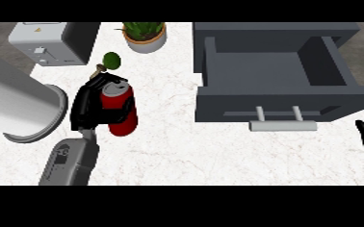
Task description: Pick up the can, place it into the drawer and close the drawer
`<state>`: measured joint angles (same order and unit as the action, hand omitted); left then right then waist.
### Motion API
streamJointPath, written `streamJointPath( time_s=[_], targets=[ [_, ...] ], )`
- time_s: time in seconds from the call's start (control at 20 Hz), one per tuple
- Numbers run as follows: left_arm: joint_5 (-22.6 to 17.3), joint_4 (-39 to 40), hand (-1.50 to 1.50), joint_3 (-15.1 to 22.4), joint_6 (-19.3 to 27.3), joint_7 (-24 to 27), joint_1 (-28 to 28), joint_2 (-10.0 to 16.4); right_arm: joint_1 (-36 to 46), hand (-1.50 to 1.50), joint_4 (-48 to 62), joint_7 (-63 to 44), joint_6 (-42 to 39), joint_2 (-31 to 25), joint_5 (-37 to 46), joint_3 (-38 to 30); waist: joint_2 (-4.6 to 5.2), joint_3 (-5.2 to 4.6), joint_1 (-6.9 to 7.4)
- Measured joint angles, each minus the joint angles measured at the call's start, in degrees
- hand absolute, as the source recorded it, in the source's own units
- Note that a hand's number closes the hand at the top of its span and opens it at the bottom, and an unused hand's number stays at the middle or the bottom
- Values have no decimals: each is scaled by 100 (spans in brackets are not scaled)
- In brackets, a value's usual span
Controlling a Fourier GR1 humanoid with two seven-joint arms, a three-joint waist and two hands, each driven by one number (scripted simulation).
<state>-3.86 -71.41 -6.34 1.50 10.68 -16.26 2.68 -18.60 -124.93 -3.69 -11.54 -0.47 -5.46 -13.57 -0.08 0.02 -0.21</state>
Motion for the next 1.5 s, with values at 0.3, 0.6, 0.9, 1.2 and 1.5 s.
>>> streamJointPath(
  time_s=[0.3,0.6,0.9,1.2,1.5],
  targets=[
    [229,-537,150,426,398,-647,-473,-113,27,-150,-181,-164,25,-15,-23,-17,-1,-1,-9],
    [345,-1012,150,981,930,-1639,-1130,-229,103,-150,-268,-311,36,-29,-75,-90,-1,-1,-17],
    [432,-713,150,1413,1545,-2150,-2115,-258,82,-150,-209,-229,-7,-2,-86,-175,4,0,-45],
    [356,-141,150,1561,1929,-2451,-3225,-265,135,-150,-73,-131,-113,-53,-172,-298,11,2,-66],
    [121,646,150,1675,2349,-2655,-4338,-266,42,-150,-93,-117,-234,-71,-282,-394,16,2,-110]
  ],
)
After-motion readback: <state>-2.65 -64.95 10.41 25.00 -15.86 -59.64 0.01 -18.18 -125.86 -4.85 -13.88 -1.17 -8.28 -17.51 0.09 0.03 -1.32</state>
